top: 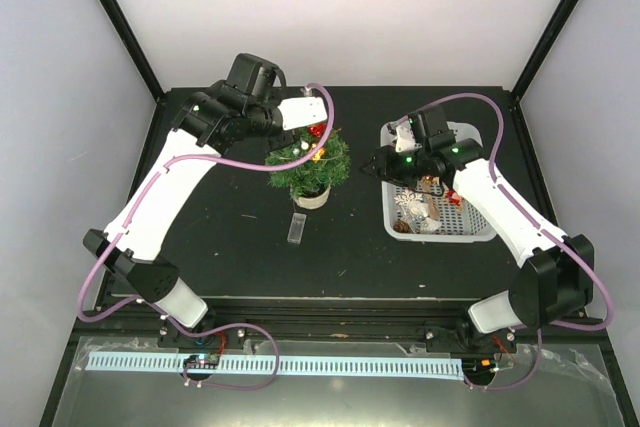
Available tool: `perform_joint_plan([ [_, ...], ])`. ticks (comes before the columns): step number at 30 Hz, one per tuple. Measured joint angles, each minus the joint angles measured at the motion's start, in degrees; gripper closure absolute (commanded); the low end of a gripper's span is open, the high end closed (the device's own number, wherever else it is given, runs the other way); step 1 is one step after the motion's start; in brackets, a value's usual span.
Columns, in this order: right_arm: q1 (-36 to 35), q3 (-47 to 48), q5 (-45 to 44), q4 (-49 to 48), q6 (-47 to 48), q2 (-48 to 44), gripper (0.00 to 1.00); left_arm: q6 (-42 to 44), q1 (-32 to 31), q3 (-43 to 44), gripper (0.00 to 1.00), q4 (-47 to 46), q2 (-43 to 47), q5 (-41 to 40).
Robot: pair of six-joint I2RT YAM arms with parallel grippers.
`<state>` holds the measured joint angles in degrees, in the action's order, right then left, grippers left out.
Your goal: Decorate the small christmas tree
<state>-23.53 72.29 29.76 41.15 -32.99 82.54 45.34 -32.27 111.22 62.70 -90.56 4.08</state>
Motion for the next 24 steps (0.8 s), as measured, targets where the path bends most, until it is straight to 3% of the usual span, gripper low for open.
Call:
perform_joint_plan([
  [24,0.0,0.0,0.4,0.0,0.0,0.7,0.53,-1.5,0.4,-3.1,0.98,-1.6,1.7,-0.5],
])
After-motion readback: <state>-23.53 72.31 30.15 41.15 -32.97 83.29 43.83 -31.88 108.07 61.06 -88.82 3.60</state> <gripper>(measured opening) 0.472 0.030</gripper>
